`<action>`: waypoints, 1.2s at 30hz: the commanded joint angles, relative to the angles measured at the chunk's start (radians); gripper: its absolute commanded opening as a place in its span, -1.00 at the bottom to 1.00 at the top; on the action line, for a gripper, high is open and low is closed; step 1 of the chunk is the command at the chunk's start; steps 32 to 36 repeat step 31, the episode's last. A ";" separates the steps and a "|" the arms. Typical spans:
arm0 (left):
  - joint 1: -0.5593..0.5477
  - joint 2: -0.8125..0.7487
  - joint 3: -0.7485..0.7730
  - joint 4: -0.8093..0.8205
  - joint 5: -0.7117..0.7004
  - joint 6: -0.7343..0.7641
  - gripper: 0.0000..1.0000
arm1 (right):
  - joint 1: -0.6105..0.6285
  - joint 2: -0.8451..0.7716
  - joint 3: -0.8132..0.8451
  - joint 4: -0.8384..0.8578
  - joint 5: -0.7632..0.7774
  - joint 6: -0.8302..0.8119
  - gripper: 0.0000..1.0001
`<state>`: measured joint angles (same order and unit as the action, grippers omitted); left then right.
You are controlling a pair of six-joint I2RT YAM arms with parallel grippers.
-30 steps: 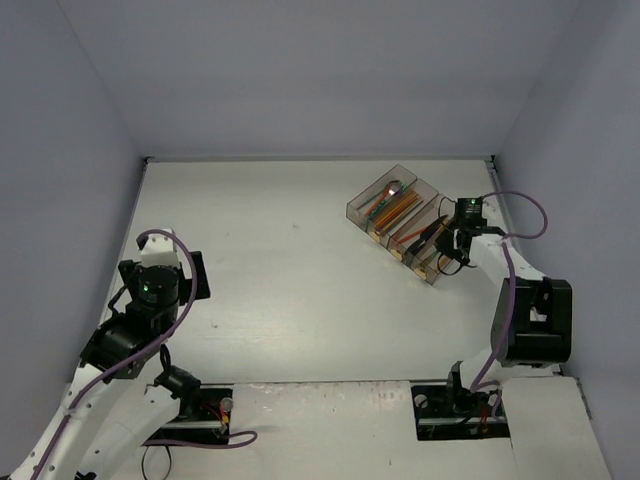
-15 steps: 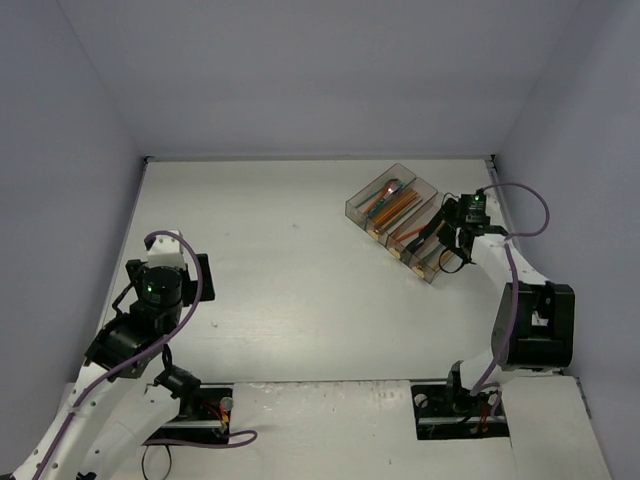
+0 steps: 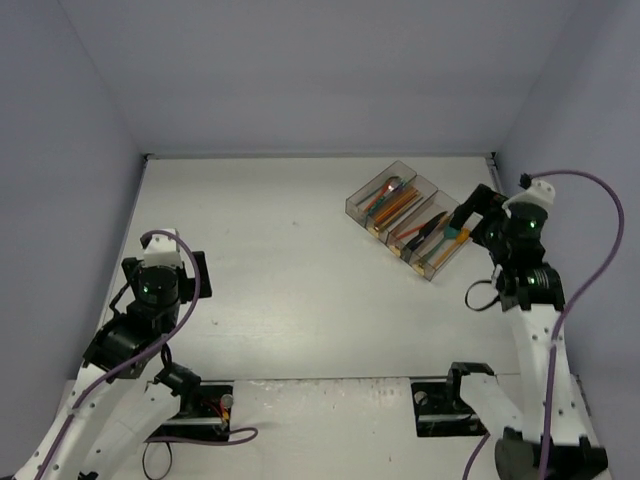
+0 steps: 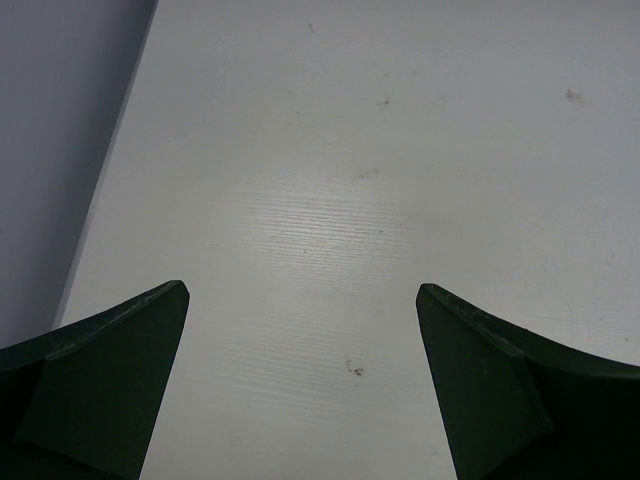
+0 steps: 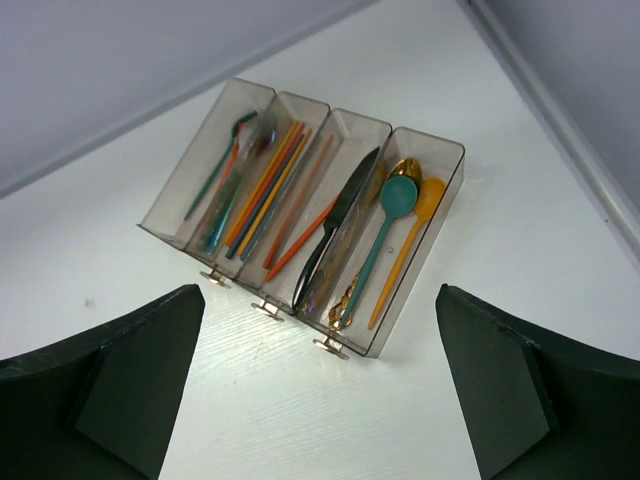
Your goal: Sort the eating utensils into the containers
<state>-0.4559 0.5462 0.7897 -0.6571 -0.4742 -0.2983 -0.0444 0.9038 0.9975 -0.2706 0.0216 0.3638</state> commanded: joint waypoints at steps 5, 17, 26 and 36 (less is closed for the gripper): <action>0.006 -0.015 0.005 0.078 -0.061 0.044 0.95 | 0.013 -0.306 -0.039 -0.133 0.029 -0.045 1.00; 0.008 -0.003 -0.007 0.097 -0.051 0.050 0.95 | 0.015 -0.588 -0.059 -0.182 0.050 -0.046 1.00; 0.008 0.026 -0.006 0.100 -0.027 0.050 0.95 | 0.015 -0.635 -0.054 -0.188 0.051 -0.046 1.00; 0.009 0.023 -0.006 0.100 -0.030 0.050 0.95 | 0.015 -0.635 -0.041 -0.192 0.044 -0.052 1.00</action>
